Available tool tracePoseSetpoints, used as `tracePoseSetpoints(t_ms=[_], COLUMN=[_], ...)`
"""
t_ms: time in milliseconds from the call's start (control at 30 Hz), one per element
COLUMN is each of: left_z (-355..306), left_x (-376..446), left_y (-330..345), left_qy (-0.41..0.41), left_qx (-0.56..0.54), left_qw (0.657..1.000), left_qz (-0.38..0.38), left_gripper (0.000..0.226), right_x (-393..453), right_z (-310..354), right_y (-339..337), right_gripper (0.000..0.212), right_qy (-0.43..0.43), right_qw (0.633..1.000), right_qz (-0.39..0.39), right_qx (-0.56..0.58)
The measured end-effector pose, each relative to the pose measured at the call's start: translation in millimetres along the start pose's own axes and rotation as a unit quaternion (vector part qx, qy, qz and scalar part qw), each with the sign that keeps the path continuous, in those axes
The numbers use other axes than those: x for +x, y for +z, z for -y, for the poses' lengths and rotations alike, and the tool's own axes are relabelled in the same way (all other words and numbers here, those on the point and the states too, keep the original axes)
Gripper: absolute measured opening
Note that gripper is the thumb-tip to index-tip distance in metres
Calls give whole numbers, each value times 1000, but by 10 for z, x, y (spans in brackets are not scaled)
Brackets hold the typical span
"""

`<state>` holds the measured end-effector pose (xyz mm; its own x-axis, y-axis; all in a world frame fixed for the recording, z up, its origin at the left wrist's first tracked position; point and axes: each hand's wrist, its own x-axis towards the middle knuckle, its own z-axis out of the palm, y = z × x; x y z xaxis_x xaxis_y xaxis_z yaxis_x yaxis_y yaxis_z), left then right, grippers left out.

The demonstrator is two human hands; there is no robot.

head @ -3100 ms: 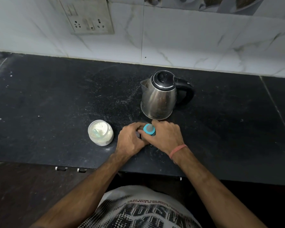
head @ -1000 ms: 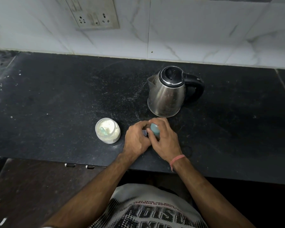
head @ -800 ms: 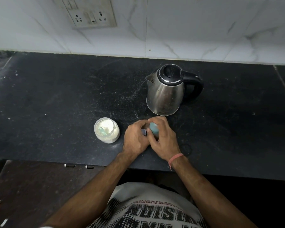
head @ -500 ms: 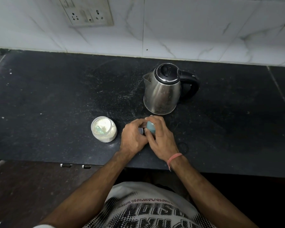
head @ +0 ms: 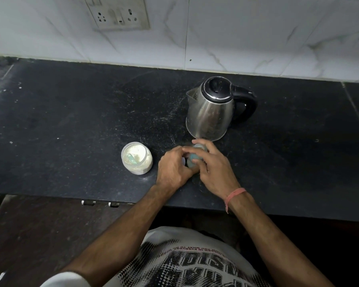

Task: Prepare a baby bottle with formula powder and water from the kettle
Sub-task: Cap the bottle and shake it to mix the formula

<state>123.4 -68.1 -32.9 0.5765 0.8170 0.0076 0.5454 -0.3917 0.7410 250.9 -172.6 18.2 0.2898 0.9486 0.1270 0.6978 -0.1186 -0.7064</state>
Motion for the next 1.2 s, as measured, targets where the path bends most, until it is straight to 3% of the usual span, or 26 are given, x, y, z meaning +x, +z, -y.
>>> tracePoseSetpoints(t_ms=[200,367,500,567,633,733,833,967,1000,1033,1100,1133,1200], left_z=[31,16,215,257,289,285,238,123,99,76,42,38,47], left_x=[-10,-56,-347,-580,-748,-772,-697,-629,-616,-602,-582,-566,-537], left_y=[-4,-31,-1,-6,14,69,95,196,243,291,357,380,401], left_qy=[25,52,78,112,172,185,184,167,165,162,158,160,160], left_qx=[31,100,157,167,187,178,147,143,149,159,197,221,248], left_qw=[999,994,984,979,967,966,970,970,969,967,960,955,948], left_qz=[6,13,-13,-34,-8,31,58,106,110,114,116,116,116], left_gripper=[51,56,92,73,58,65,68,81,85,90,100,105,111], right_x=[-1,-75,-125,-125,-128,-97,-46,-77,-107,-139,-204,-232,-277], right_z=[-29,-103,-193,-216,-221,-232,-254,-150,-138,-137,-155,-154,-83], right_y=[13,113,281,345,383,340,72,-396,-491,-572,-663,-669,-638], right_gripper=[50,74,92,95,96,101,102,100,99,97,89,84,77], right_qy=[17,18,22,27,38,65,124,192,209,228,250,258,265], right_qw=[999,1000,999,999,998,994,962,816,790,791,836,840,809], right_qz=[-34,20,-3,-26,-39,-69,-175,-411,-432,-409,-257,-212,-264], right_qx=[-1,-11,-26,-11,5,61,169,359,381,395,415,428,454])
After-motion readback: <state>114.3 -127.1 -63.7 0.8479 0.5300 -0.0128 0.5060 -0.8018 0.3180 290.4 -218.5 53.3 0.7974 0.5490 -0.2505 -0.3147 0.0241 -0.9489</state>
